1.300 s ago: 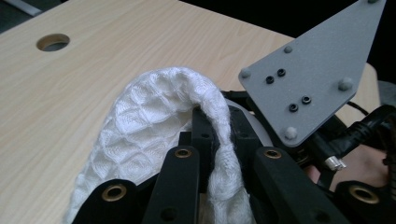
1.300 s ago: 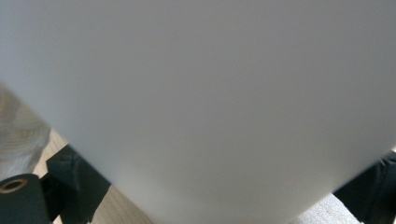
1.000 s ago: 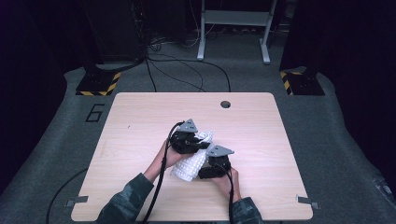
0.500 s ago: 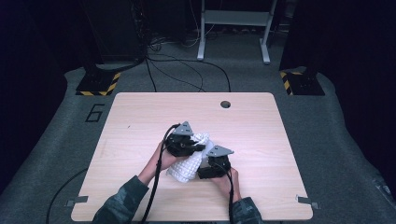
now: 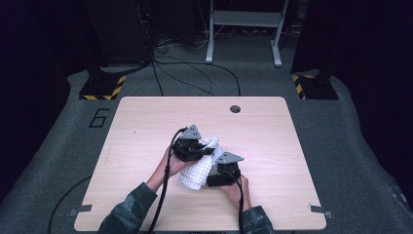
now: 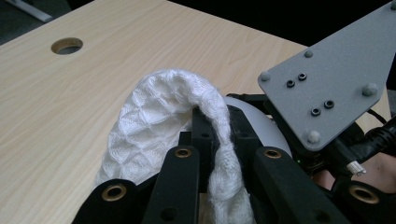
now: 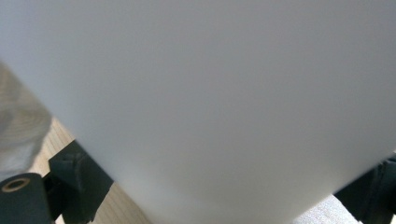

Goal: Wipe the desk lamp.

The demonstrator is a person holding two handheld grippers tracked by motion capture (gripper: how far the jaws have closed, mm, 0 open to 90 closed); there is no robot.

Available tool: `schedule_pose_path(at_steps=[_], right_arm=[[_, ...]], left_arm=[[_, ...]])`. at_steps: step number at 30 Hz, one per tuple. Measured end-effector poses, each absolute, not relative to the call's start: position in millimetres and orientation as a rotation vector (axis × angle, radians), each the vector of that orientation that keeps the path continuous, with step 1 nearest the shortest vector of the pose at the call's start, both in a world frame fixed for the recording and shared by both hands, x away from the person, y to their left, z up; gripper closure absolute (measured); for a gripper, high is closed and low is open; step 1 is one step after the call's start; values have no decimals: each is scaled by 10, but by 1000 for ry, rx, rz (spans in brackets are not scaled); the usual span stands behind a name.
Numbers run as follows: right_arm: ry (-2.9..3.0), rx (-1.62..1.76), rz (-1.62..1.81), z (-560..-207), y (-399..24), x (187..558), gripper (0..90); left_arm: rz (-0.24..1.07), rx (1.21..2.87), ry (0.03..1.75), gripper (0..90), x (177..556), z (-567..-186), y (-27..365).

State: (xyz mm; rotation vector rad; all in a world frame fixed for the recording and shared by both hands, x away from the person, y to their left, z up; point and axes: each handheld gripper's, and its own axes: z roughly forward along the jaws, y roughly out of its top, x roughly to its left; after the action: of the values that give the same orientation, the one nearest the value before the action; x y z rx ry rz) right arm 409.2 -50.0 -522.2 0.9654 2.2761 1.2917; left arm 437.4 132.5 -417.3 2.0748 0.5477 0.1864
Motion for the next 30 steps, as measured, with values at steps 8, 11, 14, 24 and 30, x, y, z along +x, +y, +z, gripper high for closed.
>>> schedule_pose_path(at_steps=[8,11,14,24,30], right_arm=[[2276,966,1292,-5222,-499,4092,68],[2276,968,1293,-5222,-498,4092,69],[2280,962,1292,-5222,-500,4092,68],[2284,960,1290,-5221,-502,4092,68],[2283,958,1293,-5222,-504,4096,68]], left_arm=[[222,2051,561,832,4317,-4185,1490],[237,2036,571,830,4287,-4196,1536],[229,2024,583,828,4264,-4209,1587],[234,2021,582,822,4217,-4233,1717],[242,2083,568,806,4170,-4349,1775]])
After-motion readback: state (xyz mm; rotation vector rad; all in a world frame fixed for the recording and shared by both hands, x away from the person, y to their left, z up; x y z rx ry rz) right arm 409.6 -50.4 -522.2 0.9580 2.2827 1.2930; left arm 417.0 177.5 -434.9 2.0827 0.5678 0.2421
